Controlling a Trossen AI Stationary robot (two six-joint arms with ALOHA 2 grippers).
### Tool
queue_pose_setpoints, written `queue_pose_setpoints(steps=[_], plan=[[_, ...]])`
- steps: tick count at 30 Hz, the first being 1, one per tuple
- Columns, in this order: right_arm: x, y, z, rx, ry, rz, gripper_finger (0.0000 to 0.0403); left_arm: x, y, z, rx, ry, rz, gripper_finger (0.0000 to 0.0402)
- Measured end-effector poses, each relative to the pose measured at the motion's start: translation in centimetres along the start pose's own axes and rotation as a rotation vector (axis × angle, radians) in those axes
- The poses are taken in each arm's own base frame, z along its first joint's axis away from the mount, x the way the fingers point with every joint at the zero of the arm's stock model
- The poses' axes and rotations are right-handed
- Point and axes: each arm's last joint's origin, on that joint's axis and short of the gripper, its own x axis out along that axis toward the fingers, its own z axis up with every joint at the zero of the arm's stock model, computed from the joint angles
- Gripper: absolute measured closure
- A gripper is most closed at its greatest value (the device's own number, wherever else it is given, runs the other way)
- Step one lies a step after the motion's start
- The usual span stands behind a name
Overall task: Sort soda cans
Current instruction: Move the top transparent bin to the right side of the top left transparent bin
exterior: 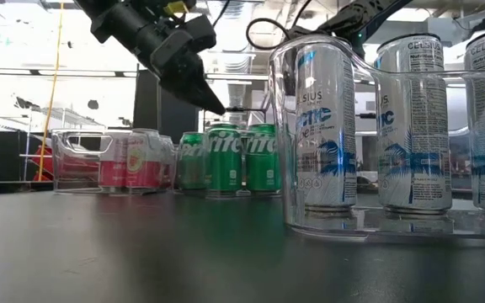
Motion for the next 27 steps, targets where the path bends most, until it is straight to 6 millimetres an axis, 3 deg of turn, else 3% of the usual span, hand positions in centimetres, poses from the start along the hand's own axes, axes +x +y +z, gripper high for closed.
queue_pose_setpoints(steps=[9,15,20,27], plan=[[0.1,0.6,0.3,-0.012,-0.023,0.007,0.0403,0.6,-2.0,0.5,0.082,-0.078,-0.082,0.0401],[0.1,0.9,0.4,-0.007,-0.027,0.008,0.0403,2.6,-2.5,-0.6,0.075,-0.018,-0.109,0.0401],[0.1,1.0,0.5,0.005,-0.031,0.009,0.0403,4.3,-2.5,-1.8,0.043,0.054,-0.038,0.0401],[0.1,1.2,0.6,0.001,-0.034,0.010,0.0403,4.6,-2.0,-2.3,-0.041,0.086,0.073,0.0401]])
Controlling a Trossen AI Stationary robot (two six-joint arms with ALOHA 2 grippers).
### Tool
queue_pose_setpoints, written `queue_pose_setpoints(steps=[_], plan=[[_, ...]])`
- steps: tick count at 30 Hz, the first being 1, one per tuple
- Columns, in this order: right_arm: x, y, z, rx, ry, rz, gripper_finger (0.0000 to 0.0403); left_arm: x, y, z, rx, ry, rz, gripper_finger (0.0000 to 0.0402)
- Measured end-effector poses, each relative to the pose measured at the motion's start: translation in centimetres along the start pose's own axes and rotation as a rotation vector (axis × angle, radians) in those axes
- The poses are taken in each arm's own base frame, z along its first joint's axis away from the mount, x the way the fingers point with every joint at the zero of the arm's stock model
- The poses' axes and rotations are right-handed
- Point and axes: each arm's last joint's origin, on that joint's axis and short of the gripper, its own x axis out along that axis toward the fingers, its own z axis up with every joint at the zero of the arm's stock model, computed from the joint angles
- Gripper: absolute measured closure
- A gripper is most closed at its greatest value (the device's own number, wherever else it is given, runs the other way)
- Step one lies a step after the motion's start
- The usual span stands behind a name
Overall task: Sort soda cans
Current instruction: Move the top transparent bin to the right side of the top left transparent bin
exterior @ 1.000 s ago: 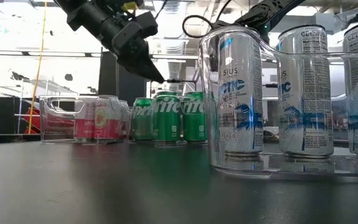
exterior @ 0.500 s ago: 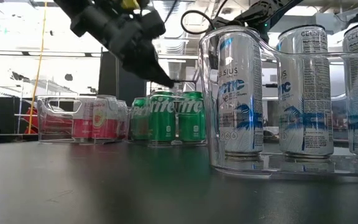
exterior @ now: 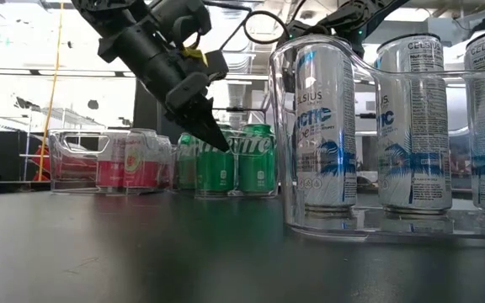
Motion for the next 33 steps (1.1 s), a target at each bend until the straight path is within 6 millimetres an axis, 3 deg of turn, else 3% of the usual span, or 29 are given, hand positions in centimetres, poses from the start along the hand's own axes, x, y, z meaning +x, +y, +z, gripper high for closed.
queue_pose_setpoints(steps=[20,33], plan=[[0.0,0.6,0.1,-0.044,-0.003,0.008,0.0403,-0.3,0.0,-1.5,-0.095,0.140,0.120,0.0401],[0.1,1.1,0.4,-0.069,-0.018,0.012,0.0403,-2.2,-0.8,1.0,-0.014,-0.064,0.001,0.0401]])
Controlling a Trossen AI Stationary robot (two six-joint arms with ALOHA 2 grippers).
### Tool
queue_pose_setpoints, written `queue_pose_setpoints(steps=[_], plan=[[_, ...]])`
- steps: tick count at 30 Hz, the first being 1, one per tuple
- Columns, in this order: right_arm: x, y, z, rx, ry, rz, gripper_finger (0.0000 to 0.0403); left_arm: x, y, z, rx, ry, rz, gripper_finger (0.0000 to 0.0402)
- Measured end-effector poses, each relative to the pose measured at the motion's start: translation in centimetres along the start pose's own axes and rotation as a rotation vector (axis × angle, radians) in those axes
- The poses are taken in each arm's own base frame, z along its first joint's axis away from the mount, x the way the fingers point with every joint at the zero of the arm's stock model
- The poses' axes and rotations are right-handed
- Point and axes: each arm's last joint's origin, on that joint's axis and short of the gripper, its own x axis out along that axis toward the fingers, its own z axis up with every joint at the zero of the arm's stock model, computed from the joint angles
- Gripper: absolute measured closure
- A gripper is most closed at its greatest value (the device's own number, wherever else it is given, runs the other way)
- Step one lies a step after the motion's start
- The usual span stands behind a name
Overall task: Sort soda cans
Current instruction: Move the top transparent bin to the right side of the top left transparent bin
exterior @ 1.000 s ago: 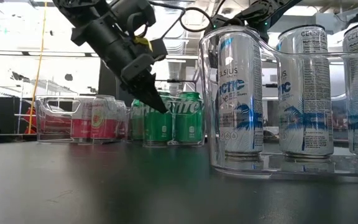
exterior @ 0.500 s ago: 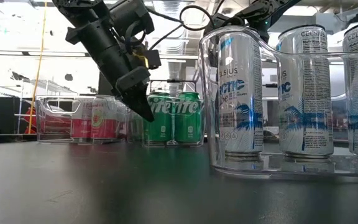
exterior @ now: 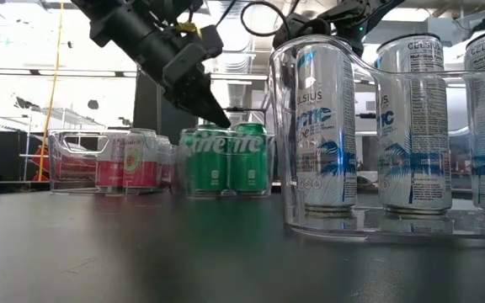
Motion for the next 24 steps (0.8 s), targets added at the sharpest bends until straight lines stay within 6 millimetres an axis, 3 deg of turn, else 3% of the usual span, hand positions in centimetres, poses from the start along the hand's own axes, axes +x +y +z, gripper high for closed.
queue_pose_setpoints(steps=[14,24], plan=[[0.3,1.2,1.8,-0.045,-0.146,0.001,0.0403,-1.5,0.5,0.8,0.007,-0.041,0.039,0.0401],[1.8,1.7,1.6,-0.045,-0.118,0.014,0.0403,-1.9,0.8,0.9,0.006,-0.035,0.046,0.0401]])
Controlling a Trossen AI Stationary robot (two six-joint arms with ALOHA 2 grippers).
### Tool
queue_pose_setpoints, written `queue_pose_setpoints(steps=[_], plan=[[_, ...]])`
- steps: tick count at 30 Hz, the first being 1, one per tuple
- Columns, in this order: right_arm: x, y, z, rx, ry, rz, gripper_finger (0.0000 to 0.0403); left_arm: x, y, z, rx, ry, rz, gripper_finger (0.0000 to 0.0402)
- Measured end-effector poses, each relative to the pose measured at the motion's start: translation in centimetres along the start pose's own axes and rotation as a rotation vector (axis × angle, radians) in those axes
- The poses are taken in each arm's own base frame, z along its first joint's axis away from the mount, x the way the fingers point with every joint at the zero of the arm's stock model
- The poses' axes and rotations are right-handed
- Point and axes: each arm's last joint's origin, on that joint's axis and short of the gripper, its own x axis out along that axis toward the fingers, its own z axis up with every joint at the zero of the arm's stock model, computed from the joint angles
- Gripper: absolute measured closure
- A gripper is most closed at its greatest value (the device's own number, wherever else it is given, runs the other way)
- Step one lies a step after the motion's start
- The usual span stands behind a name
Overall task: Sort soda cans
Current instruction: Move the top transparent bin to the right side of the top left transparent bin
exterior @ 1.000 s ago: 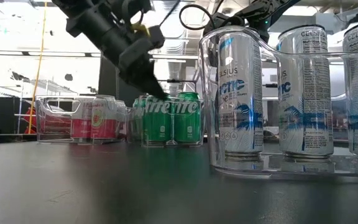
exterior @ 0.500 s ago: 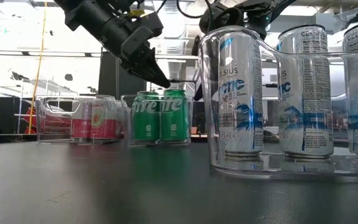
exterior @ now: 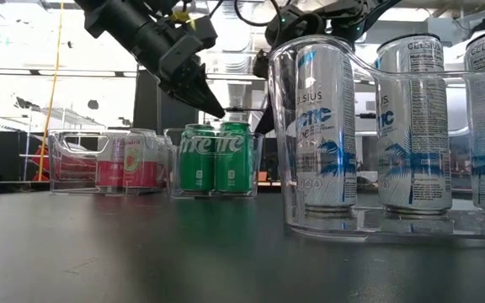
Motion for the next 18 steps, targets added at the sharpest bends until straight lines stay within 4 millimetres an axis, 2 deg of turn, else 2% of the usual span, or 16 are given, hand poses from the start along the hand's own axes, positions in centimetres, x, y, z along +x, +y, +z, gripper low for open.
queue_pose_setpoints(steps=[6,18], plan=[[-0.9,0.2,0.1,0.006,0.012,-0.060,0.0403,-0.3,0.1,0.2,0.018,-0.015,-0.001,0.0401],[-2.3,0.2,0.3,0.060,0.013,-0.147,0.0403,-3.4,1.3,1.0,0.057,-0.038,0.062,0.0401]])
